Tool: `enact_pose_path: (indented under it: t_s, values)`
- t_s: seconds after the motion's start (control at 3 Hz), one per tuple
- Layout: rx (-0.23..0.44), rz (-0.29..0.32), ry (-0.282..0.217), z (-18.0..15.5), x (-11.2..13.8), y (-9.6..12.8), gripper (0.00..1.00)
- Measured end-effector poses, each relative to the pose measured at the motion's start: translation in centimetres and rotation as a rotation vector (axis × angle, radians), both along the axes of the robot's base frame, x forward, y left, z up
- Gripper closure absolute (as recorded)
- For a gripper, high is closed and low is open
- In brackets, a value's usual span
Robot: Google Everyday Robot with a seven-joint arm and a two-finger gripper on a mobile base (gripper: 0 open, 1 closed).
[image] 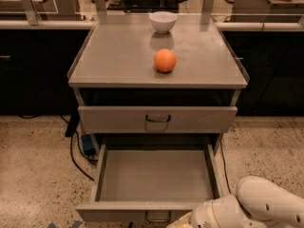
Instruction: Close middle drawer
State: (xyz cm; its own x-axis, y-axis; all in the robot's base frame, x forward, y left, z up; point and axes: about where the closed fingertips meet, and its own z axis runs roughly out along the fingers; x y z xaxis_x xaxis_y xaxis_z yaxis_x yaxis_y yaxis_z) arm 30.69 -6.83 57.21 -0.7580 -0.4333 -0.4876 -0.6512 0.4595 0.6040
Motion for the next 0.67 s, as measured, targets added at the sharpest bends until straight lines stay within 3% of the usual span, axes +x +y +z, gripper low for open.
enact_pose_path:
  t_s: [0.33,0.67]
  values:
    - [-0.059,-0.033,0.041,-3.8,-2.7,0.6,1.00]
    - [-0.105,-0.089,0.024,-5.7,-2.9,0.1,1.00]
